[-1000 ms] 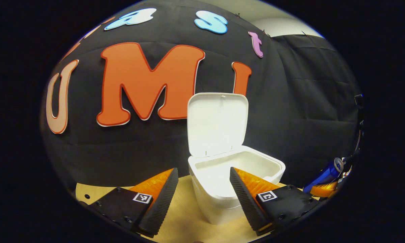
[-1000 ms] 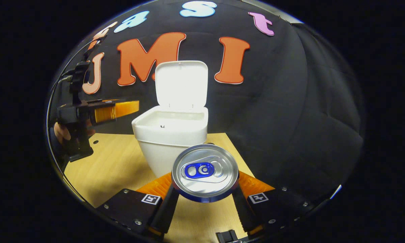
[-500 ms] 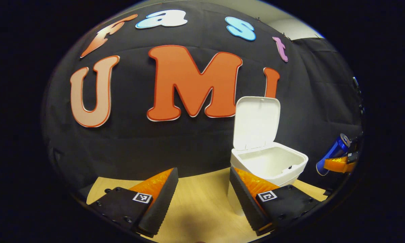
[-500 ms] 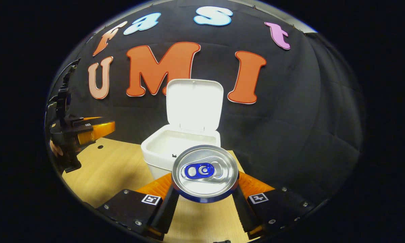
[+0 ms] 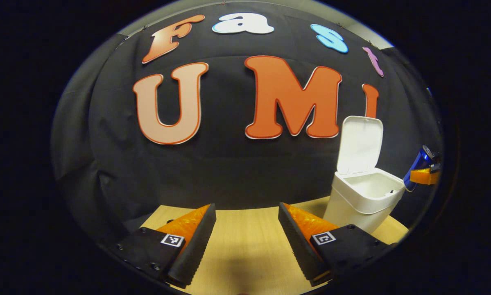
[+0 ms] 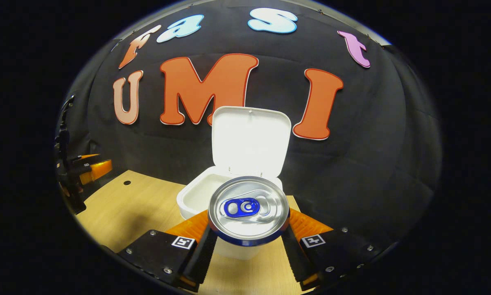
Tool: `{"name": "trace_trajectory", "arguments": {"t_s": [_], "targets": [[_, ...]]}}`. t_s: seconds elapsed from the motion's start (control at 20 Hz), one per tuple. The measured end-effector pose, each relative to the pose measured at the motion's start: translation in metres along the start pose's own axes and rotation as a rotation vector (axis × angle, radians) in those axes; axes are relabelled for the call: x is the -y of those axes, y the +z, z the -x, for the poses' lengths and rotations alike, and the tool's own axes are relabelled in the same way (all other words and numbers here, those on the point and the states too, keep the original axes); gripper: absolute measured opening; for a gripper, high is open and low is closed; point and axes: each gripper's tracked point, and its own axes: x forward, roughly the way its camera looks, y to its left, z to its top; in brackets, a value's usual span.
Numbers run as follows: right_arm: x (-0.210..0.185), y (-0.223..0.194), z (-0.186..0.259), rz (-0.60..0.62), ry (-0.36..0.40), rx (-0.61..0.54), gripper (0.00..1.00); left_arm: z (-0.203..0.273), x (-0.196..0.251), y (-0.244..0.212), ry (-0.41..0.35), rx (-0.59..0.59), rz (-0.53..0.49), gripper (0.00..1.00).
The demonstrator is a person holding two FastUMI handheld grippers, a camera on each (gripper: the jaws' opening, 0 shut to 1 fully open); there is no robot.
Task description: Press the lid of the desktop garbage bin to open it, pick up the crumpled paper on the desktop and throw it into the bin, then pick up the pop can on the desktop and drop it into the bin, and finally close the garbage bin lid.
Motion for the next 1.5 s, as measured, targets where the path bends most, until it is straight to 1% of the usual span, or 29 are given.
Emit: {"name": "trace_trajectory", "arguments": {"t_s": [0.05, 0.1, 0.15, 0.35, 0.5, 0.8, 0.85, 0.9, 0.95, 1.0, 1.05, 1.1, 1.15, 1.3, 1.35, 1.4, 1.45, 1.5], "targets": [[-0.003, 0.004, -0.005, 0.007, 0.008, 0.008, 0.80, 0.004, -0.010, 0.000, 0.024, -0.001, 0.003, 0.98], [-0.004, 0.009, -0.010, 0.016, 0.013, 0.017, 0.80, 0.006, -0.020, -0.003, 0.051, -0.001, 0.006, 0.93], [-0.009, 0.015, -0.017, 0.025, 0.025, 0.027, 0.80, 0.009, -0.029, -0.006, 0.076, -0.006, 0.008, 0.98], [-0.021, 0.031, -0.037, 0.052, 0.063, 0.055, 0.80, 0.024, -0.057, -0.012, 0.156, -0.016, 0.021, 0.98], [-0.029, 0.033, -0.050, 0.062, 0.085, 0.061, 0.79, 0.031, -0.070, -0.015, 0.188, -0.019, 0.027, 0.97], [-0.027, 0.007, -0.077, 0.039, 0.077, 0.006, 0.80, 0.035, -0.077, -0.027, 0.203, -0.052, 0.057, 0.97], [-0.028, 0.004, -0.079, 0.036, 0.078, -0.001, 0.80, 0.035, -0.077, -0.027, 0.206, -0.053, 0.057, 1.00], [-0.028, 0.000, -0.081, 0.037, 0.075, -0.007, 0.80, 0.035, -0.078, -0.026, 0.206, -0.051, 0.054, 0.98], [-0.027, -0.004, -0.082, 0.037, 0.072, -0.012, 0.75, 0.034, -0.079, -0.025, 0.205, -0.049, 0.051, 0.98], [-0.028, -0.006, -0.084, 0.036, 0.071, -0.017, 0.80, 0.035, -0.079, -0.025, 0.203, -0.048, 0.048, 0.98], [-0.028, -0.008, -0.085, 0.032, 0.069, -0.020, 0.80, 0.035, -0.078, -0.025, 0.200, -0.049, 0.048, 0.98], [-0.028, -0.010, -0.087, 0.028, 0.068, -0.027, 0.80, 0.036, -0.077, -0.026, 0.197, -0.051, 0.048, 1.00], [-0.028, -0.013, -0.089, 0.025, 0.065, -0.033, 0.80, 0.036, -0.076, -0.026, 0.196, -0.053, 0.050, 0.98], [-0.030, -0.022, -0.092, 0.016, 0.065, -0.046, 0.80, 0.039, -0.075, -0.026, 0.192, -0.059, 0.058, 0.98], [-0.030, -0.025, -0.093, 0.013, 0.064, -0.053, 0.80, 0.041, -0.073, -0.028, 0.186, -0.065, 0.067, 1.00], [-0.031, -0.029, -0.093, 0.008, 0.061, -0.065, 0.80, 0.041, -0.073, -0.031, 0.184, -0.070, 0.077, 0.98], [-0.030, -0.030, -0.094, -0.005, 0.057, -0.066, 0.80, 0.043, -0.072, -0.033, 0.183, -0.075, 0.087, 1.00], [-0.031, -0.029, -0.094, -0.017, 0.058, -0.068, 0.81, 0.046, -0.073, -0.033, 0.186, -0.077, 0.093, 0.98]]}}
